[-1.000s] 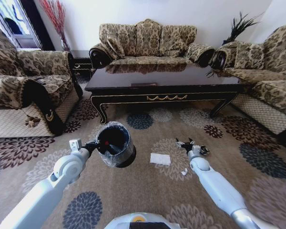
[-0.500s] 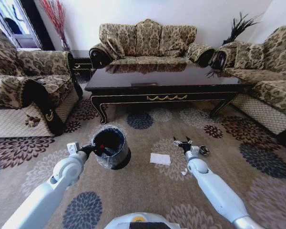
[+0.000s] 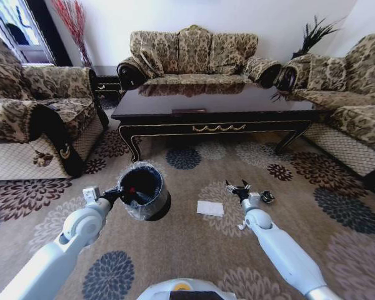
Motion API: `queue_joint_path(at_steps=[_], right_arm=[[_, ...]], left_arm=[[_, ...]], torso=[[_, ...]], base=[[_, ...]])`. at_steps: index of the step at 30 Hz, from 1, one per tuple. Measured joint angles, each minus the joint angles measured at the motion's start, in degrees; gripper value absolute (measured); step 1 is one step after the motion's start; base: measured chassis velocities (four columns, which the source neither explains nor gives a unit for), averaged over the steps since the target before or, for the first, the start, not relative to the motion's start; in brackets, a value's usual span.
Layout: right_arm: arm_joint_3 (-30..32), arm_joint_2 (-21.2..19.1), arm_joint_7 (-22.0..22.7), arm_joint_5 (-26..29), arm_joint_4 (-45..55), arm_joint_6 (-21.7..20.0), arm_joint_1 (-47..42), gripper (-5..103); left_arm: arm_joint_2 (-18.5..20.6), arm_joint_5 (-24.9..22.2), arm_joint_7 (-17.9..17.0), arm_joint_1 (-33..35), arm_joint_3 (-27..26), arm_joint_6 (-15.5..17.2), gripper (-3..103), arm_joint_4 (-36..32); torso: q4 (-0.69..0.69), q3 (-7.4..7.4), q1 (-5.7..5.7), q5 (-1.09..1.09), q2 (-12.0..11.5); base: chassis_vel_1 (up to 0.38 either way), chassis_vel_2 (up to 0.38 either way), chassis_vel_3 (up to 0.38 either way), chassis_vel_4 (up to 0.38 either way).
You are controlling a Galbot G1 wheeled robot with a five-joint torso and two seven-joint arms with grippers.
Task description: Move to the front of the table and pick up the trash from the floor, then place it into the trash bin.
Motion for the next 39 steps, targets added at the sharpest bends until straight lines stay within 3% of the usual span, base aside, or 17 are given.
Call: queue_joint_path(at_steps=[21, 39], right_arm=[[-1.0, 0.0, -1.0, 0.1, -0.6, -0.2, 0.6, 100], [-1.1, -0.2, -1.4, -1.8, -2.2, 1.3, 1.0, 100]], left_arm=[[-0.2, 0.6, 0.2, 2.3, -1.3, 0.2, 4, -1.2], [0.0, 0.6, 0.3, 2.8, -1.7, 0.2, 4, -1.7]], torso=[[0.01, 0.0, 0.0, 0.0, 0.0], [-0.03, 0.0, 0.0, 0.04, 0.0]], base=[[-0.019, -0.012, 0.018, 0.006], [-0.204, -0.198, 0.202, 0.193]])
